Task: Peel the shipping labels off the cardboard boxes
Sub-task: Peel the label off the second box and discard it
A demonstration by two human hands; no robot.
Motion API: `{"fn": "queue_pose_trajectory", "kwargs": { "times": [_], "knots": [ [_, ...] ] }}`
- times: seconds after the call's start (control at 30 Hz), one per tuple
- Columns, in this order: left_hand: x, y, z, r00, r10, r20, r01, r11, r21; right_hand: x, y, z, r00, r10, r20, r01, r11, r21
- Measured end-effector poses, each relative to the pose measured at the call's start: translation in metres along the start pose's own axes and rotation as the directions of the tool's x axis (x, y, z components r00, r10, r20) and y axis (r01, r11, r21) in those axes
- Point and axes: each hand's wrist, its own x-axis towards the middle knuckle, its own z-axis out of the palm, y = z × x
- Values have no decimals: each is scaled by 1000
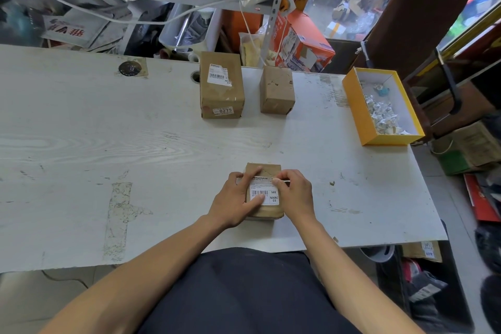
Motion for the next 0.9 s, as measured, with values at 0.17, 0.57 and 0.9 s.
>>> {"fn": "queue_pose_trajectory", "kwargs": {
  "times": [0.17, 0.57, 0.9],
  "knots": [
    [0, 0, 0, 1000, 4, 0, -4, 1000, 2, 0, 0, 0, 1000, -3, 4, 3, 1000, 3],
    [1, -1, 0, 1000, -3, 2, 3, 1000, 6, -2, -2, 0, 1000, 12, 3, -12, 1000, 10],
    [0, -2, 1, 1000, -4, 0, 4, 1000, -1, -2, -2, 0, 1000, 10, 7, -10, 1000, 1]
  ]
}}
